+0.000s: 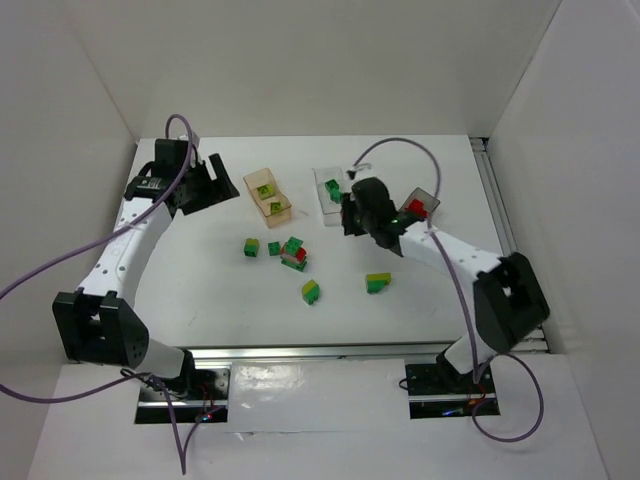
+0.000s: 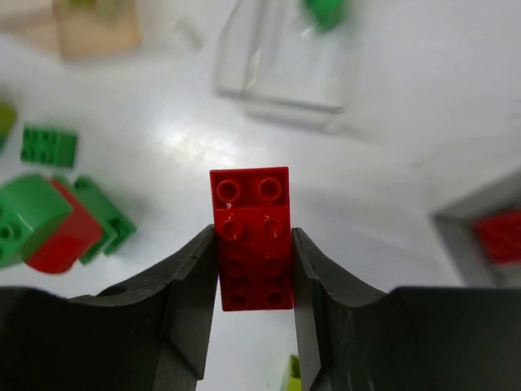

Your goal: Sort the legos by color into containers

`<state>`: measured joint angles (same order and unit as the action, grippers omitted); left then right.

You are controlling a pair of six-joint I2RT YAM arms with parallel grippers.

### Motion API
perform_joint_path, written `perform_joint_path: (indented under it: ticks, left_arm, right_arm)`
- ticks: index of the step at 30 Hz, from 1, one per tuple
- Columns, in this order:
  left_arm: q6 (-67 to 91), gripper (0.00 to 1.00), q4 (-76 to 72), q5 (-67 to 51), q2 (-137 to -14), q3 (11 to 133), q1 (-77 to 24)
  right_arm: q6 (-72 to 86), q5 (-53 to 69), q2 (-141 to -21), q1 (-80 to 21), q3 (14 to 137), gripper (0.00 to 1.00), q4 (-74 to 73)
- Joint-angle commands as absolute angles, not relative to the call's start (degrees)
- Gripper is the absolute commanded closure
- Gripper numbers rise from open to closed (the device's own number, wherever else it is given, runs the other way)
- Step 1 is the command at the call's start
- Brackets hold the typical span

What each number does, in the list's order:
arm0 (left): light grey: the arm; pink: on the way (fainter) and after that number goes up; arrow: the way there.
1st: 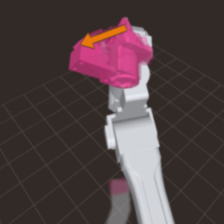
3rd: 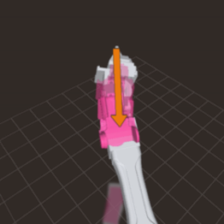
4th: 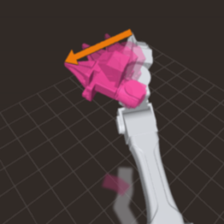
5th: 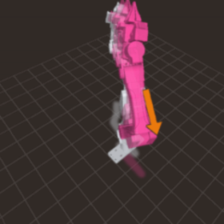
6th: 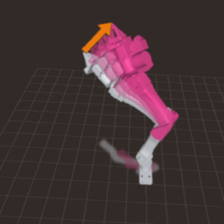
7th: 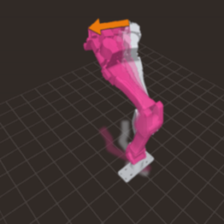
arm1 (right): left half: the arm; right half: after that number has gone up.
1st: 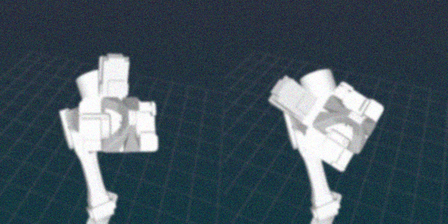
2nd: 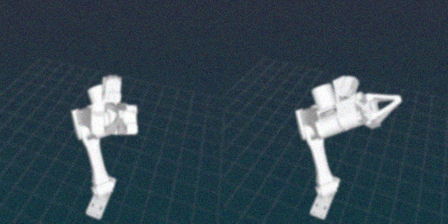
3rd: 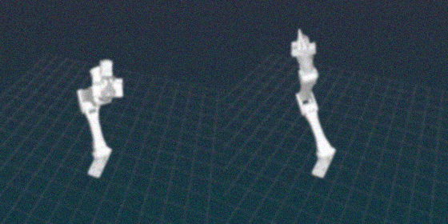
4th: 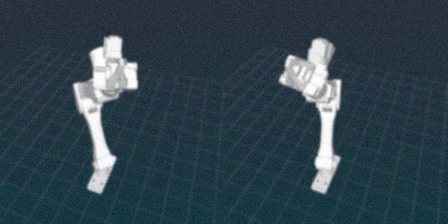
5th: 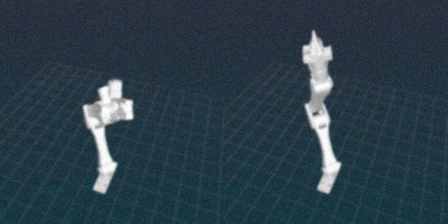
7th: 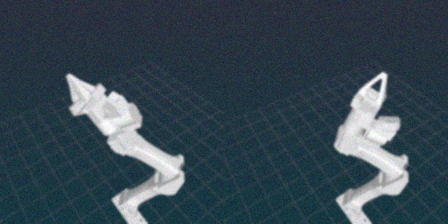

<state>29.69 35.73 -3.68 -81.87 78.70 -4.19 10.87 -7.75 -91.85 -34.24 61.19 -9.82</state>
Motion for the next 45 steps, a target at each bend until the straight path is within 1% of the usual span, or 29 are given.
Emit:
perform_joint_path:
  ticks: [1,4,5,8,13,17,20,21,23,25,26,29,33,34,41,45]
  left_arm:
    - [28.12,0.1,36.39,-3.69,-83.14,76.56,-3.87]
    - [29.35,0.1,36.39,-2.39,-84.28,73.93,-3.87]
    - [29.36,0.1,36.39,-1.59,-84.29,73.39,-3.87]
    - [29.88,0.1,37.61,-0.01,-87.01,72.69,-5.0]
    - [30.41,0.1,38.23,1.66,-89.12,72.16,-7.29]
    - [30.94,0.1,38.23,2.2,-91.05,72.16,-8.43]
    - [30.94,0.1,38.23,2.89,-91.76,72.16,-9.05]
    - [30.94,0.1,38.23,3.6,-92.28,72.16,-9.05]
    - [30.94,0.08,38.75,4.3,-92.89,72.16,-9.67]
    - [30.94,0.08,39.54,4.83,-94.13,72.68,-9.67]
    - [30.94,0.07,39.55,4.83,-94.65,73.29,-10.19]
    - [30.94,0.07,39.55,4.83,-96.67,73.92,-10.72]
    - [32.07,0.12,39.55,4.83,-100.27,76.81,-13.0]
    - [32.08,0.13,39.55,4.83,-101.24,77.51,-13.01]
    - [33.22,0.17,39.55,7.82,-108.28,82.7,-15.38]
    - [33.22,0.25,40.87,9.67,-110.48,83.23,-15.91]
  right_arm:
    - [20.72,-21.42,-82.47,-29.29,58.46,0.74,-13.35]
    - [27.32,-25.83,-80.95,-24.54,57.92,0.74,-17.66]
    - [27.94,-25.84,-80.95,-21.39,57.92,0.74,-17.67]
    - [28.56,-24.96,-83.48,-16.98,59.49,0.74,-18.98]
    - [27.95,-24.44,-88.24,-14.06,62.57,0.72,-18.29]
    - [26.81,-23.82,-92.01,-12.93,64.94,0.68,-17.05]
    - [26.28,-23.82,-93.43,-12.39,66.0,0.58,-17.05]
    - [26.28,-23.82,-94.12,-12.39,66.01,0.44,-16.44]
    - [25.4,-22.94,-94.83,-12.39,66.53,0.21,-15.73]
    - [24.79,-22.94,-95.45,-12.39,67.14,0.08,-17.13]
    - [24.79,-22.94,-95.45,-12.39,67.15,0.05,-17.14]
    - [24.79,-24.08,-93.8,-12.39,67.68,0.05,-18.19]
    - [24.79,-24.79,-89.4,-12.39,67.06,0.05,-18.19]
    - [24.79,-24.79,-88.51,-12.39,67.06,0.07,-18.19]
    - [24.79,-23.73,-83.42,-13.54,66.53,0.07,-20.56]
    - [25.31,-23.12,-82.18,-13.54,66.53,0.07,-21.62]
